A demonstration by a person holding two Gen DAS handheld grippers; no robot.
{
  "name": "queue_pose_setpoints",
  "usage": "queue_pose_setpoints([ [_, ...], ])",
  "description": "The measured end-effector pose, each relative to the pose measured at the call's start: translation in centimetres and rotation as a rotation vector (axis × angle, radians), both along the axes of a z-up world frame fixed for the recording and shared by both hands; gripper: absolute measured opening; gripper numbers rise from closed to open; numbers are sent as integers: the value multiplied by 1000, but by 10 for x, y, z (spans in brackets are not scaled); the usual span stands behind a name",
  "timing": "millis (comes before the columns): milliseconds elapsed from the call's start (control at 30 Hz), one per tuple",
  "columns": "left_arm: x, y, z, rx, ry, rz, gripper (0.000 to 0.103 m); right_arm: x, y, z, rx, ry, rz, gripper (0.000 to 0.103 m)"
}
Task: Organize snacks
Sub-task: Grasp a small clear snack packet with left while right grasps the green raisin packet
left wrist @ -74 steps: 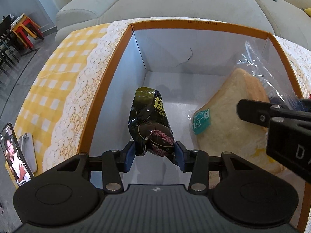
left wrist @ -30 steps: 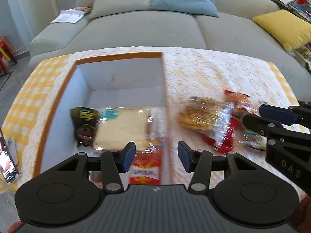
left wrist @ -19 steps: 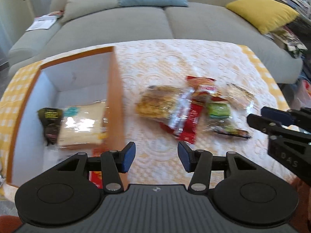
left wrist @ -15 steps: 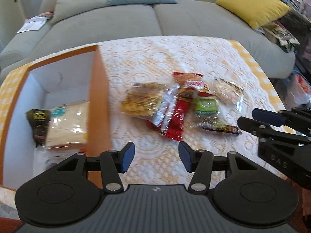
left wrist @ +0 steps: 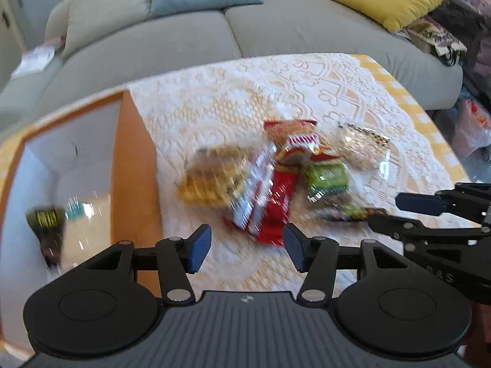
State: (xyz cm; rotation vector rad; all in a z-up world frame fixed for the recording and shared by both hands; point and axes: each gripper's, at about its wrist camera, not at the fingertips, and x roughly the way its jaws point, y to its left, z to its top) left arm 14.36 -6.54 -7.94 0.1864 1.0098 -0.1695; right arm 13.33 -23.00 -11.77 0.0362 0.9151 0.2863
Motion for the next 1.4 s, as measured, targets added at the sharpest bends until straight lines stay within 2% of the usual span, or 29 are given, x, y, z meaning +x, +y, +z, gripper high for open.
queue_pose_setpoints([
  [100, 14, -6, -4, 50, -6, -26, 64, 10, 2, -4, 21, 17, 2, 38],
  [267, 37, -14, -19, 83, 12, -40, 64, 33, 1, -11, 15, 26, -6, 38],
  [400, 52, -19, -33, 107, 40, -44, 64, 54, -7, -22, 71, 63, -38, 38],
  [567, 62, -29, -46, 191, 25, -71, 64, 68, -15, -36, 179, 113, -92, 39],
  [600, 64, -30, -48, 199, 25, -75, 64, 70, -13, -38, 190, 118, -97, 43],
  [633, 66, -31, -50, 204, 27, -79, 64, 72, -13, -39, 196, 122, -100, 53],
  [667, 68, -32, -52, 209, 31, -83, 64, 74, -12, -41, 199, 122, -105, 57],
  [833, 68, -41, -60, 266, 25, -141, 64, 82, -11, -49, 200, 151, -117, 58],
  [933, 65, -48, -63, 319, -11, -169, 71, 82, -13, -53, 210, 170, -116, 58],
  [1100, 75, -48, -64, 325, -17, -149, 73, 82, -11, -58, 186, 173, -96, 58],
  [1267, 84, -45, -66, 316, -17, -117, 73, 82, -12, -66, 207, 207, -97, 58],
  [1333, 86, -42, -65, 303, -12, -105, 69, 81, -10, -67, 202, 208, -91, 58],
  [1400, 86, -40, -63, 289, -1, -95, 54, 80, -9, -67, 192, 202, -82, 58],
])
